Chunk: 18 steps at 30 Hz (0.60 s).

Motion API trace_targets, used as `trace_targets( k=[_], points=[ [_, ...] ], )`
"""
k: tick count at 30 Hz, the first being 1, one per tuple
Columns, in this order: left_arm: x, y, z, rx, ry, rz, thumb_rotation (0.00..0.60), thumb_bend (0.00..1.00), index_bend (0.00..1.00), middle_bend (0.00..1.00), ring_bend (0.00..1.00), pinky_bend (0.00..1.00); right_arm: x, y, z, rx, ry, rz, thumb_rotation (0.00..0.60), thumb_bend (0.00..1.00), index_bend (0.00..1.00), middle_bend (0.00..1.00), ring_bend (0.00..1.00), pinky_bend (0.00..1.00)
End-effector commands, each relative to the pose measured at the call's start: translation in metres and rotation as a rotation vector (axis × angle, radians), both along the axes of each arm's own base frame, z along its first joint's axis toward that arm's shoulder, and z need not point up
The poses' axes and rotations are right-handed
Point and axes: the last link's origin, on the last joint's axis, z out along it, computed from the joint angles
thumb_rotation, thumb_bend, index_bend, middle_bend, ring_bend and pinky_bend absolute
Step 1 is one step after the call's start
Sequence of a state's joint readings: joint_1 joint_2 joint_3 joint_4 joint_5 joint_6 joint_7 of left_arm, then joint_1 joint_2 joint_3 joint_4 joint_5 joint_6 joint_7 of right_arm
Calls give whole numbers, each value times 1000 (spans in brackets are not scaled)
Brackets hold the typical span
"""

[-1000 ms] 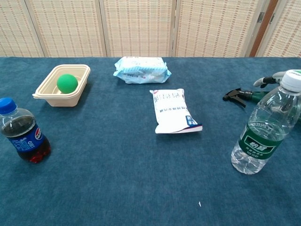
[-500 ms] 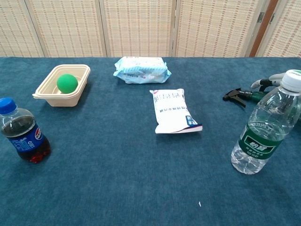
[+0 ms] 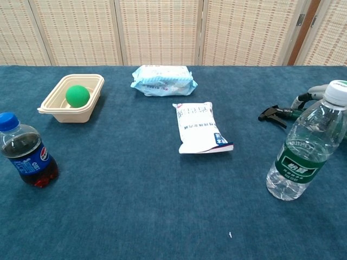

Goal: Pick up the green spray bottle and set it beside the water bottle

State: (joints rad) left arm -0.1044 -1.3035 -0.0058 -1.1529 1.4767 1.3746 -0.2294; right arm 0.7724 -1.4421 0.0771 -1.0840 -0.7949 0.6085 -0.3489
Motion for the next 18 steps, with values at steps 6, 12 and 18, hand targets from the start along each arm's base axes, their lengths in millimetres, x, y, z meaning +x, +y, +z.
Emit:
trace_targets(
  k=[6, 12, 18],
  points=[
    [-2, 0, 0, 1, -3, 5, 600, 614, 141, 52, 0, 0, 0, 0, 1, -5, 5, 3, 600, 277, 246, 238, 80, 214],
    [-3, -1, 0, 4, -7, 9, 600, 613, 141, 52, 0, 0, 1, 0, 1, -11, 12, 15, 600, 284, 258, 266, 113, 275],
    [-4, -2, 1, 6, -8, 9, 600, 613, 141, 52, 0, 0, 1, 0, 0, -16, 16, 21, 600, 287, 264, 295, 146, 329]
  ],
)
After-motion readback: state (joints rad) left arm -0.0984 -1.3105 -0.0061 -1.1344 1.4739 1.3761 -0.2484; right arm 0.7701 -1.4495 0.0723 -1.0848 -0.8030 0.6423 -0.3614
